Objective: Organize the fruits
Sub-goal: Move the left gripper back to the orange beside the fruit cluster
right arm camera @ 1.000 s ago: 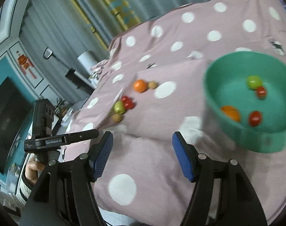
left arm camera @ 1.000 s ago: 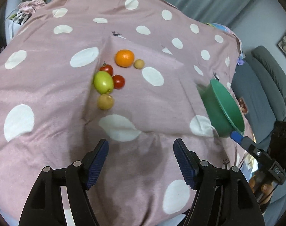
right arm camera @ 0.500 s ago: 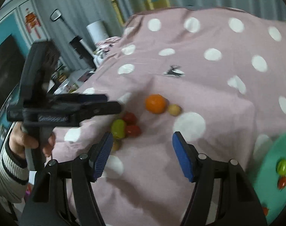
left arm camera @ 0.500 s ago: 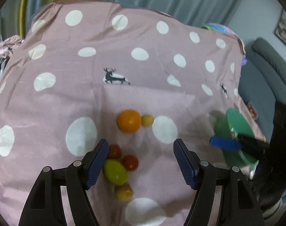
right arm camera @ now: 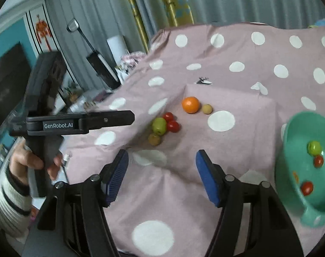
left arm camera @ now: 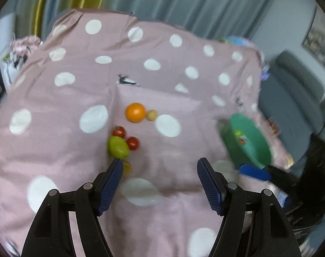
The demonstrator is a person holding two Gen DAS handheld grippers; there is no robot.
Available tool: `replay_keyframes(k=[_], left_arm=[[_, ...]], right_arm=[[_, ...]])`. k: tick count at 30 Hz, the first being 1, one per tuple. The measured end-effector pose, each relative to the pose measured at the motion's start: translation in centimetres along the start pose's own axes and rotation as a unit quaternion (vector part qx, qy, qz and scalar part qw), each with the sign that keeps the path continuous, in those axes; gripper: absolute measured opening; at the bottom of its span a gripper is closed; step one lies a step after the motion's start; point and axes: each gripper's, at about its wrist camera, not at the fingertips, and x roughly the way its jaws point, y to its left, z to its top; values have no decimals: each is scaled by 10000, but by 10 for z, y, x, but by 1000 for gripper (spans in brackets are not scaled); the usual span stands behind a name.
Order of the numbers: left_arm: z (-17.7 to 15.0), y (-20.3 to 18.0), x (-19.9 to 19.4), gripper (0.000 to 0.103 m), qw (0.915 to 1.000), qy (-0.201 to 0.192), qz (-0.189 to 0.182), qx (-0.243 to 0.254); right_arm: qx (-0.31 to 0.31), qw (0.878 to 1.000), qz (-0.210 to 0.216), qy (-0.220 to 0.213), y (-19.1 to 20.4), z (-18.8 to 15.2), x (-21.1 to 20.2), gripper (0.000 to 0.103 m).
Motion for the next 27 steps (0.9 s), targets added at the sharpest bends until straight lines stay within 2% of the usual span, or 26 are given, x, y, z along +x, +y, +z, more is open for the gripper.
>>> replay_keyframes(k=[1,4,7,11,15,18,21,27], left_arm=[[-2,0,-1,71,9999,35,-90,-58],[-2,-5,1,71,10000,42,32,75],[4,-3,7,71,9999,63,-11,116],[28,7,19,71,9999,114,42,123],[56,16,32,71,9997,193,-83,109],[78,22,51,71,9993,312,12,187],[96,32,78,71,9984,540,-147,89],[108,37,123,71,9952,961,-147,64]], right_arm=[[32,10000,9,-8,1,-2,-2,66],[-18,10000,-68,4,2,-6,0,67],[52,9998,-62,155,-6,-3,19,66],[164,9995,-44,248,-19,15,43,66],[172,9994,31,310,-27,34,67,66],[221,9989,84,396,-35,47,89,66],[299,9983,124,481,-43,56,109,66],[553,9963,215,627,-61,66,145,66]])
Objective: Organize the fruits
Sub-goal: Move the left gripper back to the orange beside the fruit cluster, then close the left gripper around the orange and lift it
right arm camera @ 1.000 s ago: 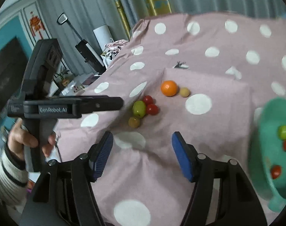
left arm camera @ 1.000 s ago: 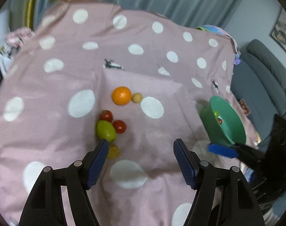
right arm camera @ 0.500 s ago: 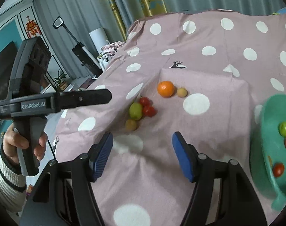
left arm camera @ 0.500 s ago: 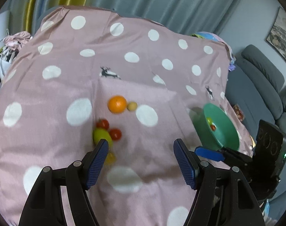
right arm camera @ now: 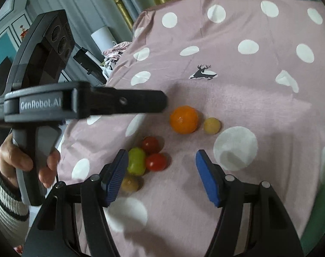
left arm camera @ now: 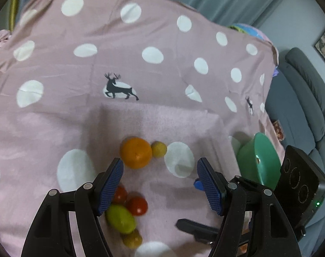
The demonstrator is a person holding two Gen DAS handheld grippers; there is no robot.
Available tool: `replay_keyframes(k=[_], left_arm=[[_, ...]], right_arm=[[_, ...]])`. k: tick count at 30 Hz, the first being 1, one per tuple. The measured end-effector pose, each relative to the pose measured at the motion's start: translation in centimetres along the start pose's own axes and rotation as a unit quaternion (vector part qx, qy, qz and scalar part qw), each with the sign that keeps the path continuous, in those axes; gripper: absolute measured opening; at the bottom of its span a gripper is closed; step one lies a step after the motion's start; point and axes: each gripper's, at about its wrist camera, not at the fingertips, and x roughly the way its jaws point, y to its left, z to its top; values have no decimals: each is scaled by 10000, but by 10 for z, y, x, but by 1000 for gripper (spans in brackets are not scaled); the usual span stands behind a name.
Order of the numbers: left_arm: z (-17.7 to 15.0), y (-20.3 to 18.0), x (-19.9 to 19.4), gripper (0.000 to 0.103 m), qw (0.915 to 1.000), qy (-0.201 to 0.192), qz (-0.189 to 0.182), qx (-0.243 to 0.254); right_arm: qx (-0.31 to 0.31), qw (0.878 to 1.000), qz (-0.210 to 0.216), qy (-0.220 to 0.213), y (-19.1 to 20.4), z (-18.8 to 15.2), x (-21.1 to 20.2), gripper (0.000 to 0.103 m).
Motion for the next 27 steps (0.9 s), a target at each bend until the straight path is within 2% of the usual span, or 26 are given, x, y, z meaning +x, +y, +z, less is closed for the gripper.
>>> replay_keyframes(k=[12,16,18,21,23,27], left_arm=[[14,23,48,71,9984,517,202,-73],[18,27,52,71,9983,565,89,-53],[19,28,53,69,9982,588,51,-47],[19,27,56,65,9976,697,11,41],[20,26,58,61,9970,761,23,105],[20,33,62,59,9965,836,41,6]], right_arm=[[556,9981,167,223,-29,11,49,63],[802,9953,437,323,-33,18,60,58],[827,9950,426,354,-33,23,64,58],[718,9964,160,421,-33,28,71,54],[811,9948,276,551,-36,28,79,48],[906,9936,424,521,-42,28,83,41]])
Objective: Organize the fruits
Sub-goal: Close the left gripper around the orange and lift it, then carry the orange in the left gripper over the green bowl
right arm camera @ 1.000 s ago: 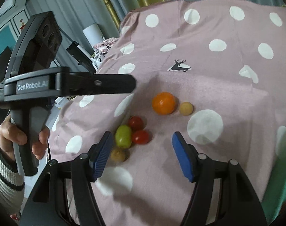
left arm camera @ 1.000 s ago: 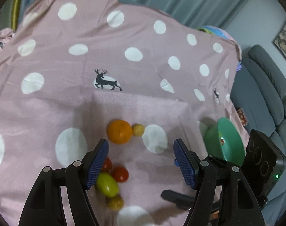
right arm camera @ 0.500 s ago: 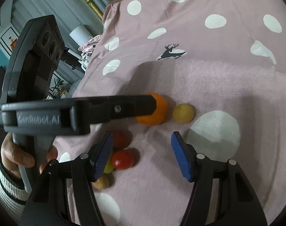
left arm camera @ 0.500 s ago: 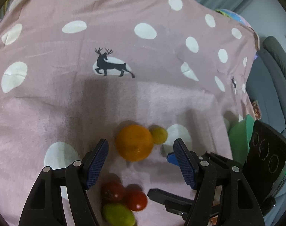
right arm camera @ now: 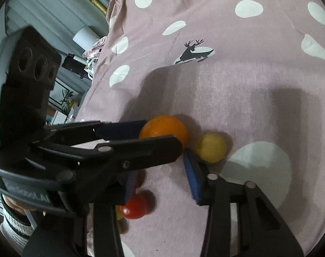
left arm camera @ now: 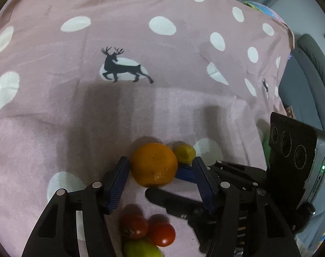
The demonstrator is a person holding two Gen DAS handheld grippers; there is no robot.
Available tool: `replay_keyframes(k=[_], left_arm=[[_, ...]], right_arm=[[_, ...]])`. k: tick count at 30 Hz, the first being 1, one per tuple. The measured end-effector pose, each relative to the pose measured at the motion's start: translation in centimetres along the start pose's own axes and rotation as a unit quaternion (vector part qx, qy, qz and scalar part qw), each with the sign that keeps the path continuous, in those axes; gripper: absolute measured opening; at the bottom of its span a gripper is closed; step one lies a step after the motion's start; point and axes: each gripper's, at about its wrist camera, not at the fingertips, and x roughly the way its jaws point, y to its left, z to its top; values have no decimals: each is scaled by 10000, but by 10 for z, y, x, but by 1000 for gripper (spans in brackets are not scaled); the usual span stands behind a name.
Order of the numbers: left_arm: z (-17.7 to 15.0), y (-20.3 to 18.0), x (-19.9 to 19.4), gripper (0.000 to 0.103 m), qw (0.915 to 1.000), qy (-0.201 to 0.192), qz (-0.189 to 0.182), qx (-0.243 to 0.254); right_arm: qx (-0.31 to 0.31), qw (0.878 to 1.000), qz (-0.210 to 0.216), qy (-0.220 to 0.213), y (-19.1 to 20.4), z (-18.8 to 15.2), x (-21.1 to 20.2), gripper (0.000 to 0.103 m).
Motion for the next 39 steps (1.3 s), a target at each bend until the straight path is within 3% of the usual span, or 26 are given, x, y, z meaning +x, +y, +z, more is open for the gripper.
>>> replay_keyframes(k=[4,12,21,30,39], left_arm=[[-1,6,5,53,9999,33,-57,-83],[-10,2,-6,52,9999,-119,-110,-15],[-44,-38,-50,51,9972,-593,-217,390],[-86,-81,-60,51,9955,-657,-251,635],[-111,-117,-70,51,9934,-703,-189,889]], right_arm=[[4,9999,105,-18,-3,0,0,40],[-331,9994,-42,-70,11,-4,-12,39],[-645,9969,-24,-442,34,-31,-67,36],[-625,9959,-45,-658,43,-81,-108,37],[-573,9943,-24,-897,44,-110,-137,37]])
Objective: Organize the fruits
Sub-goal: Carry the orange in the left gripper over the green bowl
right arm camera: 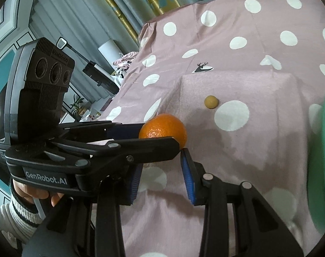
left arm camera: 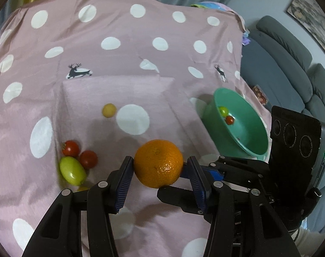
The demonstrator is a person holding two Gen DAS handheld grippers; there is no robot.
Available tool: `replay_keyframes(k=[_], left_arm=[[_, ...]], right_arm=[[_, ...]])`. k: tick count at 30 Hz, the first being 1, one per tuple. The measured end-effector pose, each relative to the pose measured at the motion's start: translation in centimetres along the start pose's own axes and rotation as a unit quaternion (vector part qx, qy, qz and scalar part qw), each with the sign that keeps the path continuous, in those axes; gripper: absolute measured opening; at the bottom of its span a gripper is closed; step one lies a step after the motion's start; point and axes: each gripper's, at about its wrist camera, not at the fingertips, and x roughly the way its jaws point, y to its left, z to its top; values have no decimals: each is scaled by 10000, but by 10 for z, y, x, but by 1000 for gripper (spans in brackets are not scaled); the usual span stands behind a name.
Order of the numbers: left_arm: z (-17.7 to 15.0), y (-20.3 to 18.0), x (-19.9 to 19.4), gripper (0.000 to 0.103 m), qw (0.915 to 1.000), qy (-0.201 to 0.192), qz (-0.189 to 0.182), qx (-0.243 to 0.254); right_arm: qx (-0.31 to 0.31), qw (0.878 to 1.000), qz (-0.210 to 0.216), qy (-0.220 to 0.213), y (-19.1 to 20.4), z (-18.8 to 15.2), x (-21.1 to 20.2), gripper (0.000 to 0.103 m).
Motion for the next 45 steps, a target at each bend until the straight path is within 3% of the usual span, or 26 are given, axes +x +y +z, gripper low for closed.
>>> replay_keyframes(k=[17,45], left_arm=[[-10,-57,6,51,9993,37,-164,340],[8,-116,24,51,9958,49,-238,888]], right_arm=[[181,9989,-264,-353,-11,-30,-56,37],[384,9940,-458,-914,-40,-36,-105,38]])
